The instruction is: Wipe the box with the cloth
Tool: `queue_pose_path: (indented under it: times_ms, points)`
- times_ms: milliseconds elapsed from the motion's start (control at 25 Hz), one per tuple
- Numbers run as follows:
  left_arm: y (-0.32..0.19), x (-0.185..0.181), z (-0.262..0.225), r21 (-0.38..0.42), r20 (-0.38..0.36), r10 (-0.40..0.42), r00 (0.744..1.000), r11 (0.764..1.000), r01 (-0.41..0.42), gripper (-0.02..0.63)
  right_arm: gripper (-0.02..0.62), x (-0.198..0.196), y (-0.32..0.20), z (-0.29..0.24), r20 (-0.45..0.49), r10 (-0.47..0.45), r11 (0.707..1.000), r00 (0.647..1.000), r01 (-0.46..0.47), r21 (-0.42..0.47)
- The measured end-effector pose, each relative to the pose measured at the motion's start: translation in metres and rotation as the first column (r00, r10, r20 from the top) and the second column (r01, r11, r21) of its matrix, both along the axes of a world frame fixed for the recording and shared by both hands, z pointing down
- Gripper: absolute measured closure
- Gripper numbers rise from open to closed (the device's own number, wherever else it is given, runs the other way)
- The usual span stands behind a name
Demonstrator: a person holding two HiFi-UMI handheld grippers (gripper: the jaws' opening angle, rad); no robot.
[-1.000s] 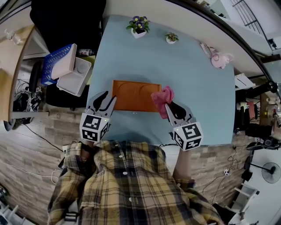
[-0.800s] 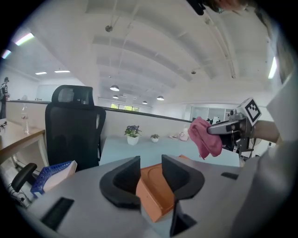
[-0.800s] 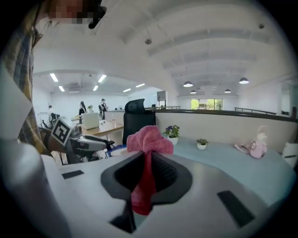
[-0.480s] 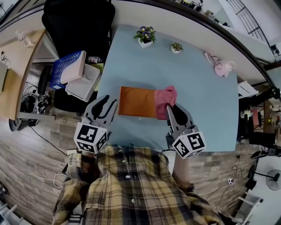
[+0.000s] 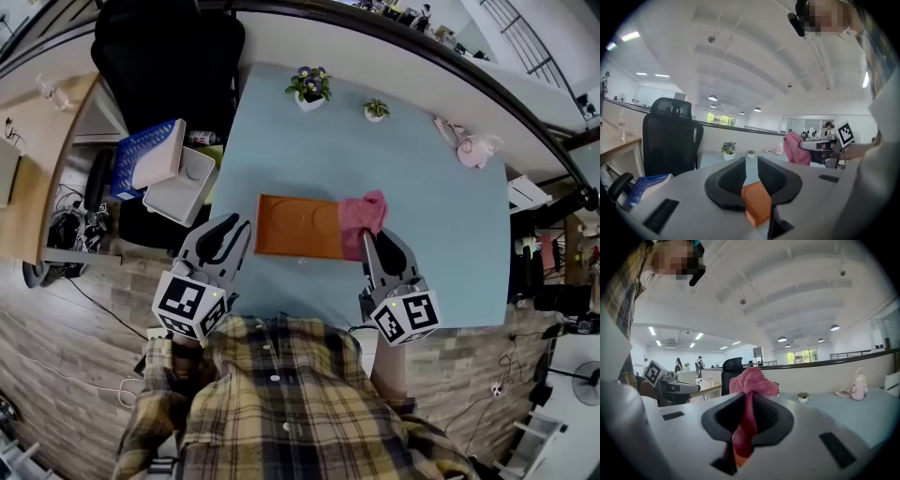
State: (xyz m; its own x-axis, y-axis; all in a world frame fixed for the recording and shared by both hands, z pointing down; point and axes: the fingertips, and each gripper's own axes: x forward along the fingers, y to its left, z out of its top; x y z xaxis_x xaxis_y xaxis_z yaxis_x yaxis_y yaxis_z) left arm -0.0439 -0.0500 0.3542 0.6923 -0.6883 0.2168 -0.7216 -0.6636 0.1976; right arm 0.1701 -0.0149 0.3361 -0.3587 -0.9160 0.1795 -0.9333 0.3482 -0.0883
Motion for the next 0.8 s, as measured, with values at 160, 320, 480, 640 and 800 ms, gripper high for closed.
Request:
queue_pose_path:
  times_ms: [160, 320, 480, 640, 800]
  points:
    - [0.0, 0.001, 0.002, -0.003, 0.001, 0.005, 1.0, 1.0, -0.005, 0.563, 0.546, 0.003, 0.003, 0.003, -0.02, 0.009, 1.0, 1.0, -0.009, -0.005]
    - [-0.002, 0.002, 0.003, 0.006, 0.011, 0.001, 1.0, 1.0, -0.002, 0.595, 0.546, 0.009, 0.006, 0.007, -0.023, 0.033, 0.999, 0.999, -0.033, -0.012]
    - [-0.002, 0.004, 0.004, 0.001, 0.011, 0.011, 1.0, 1.0, -0.011, 0.615, 0.546, 0.012, 0.01, 0.008, -0.036, 0.047, 0.999, 0.998, -0.047, -0.016]
    - [-0.003, 0.008, 0.007, -0.006, 0.015, 0.023, 1.0, 1.0, -0.023, 0.615, 0.546, 0.016, 0.01, 0.009, -0.049, 0.062, 0.998, 0.997, -0.063, -0.015]
    - [-0.003, 0.009, 0.008, -0.007, 0.02, 0.025, 0.999, 1.0, -0.025, 0.615, 0.546, 0.02, 0.011, 0.01, -0.061, 0.073, 0.997, 0.996, -0.074, -0.018]
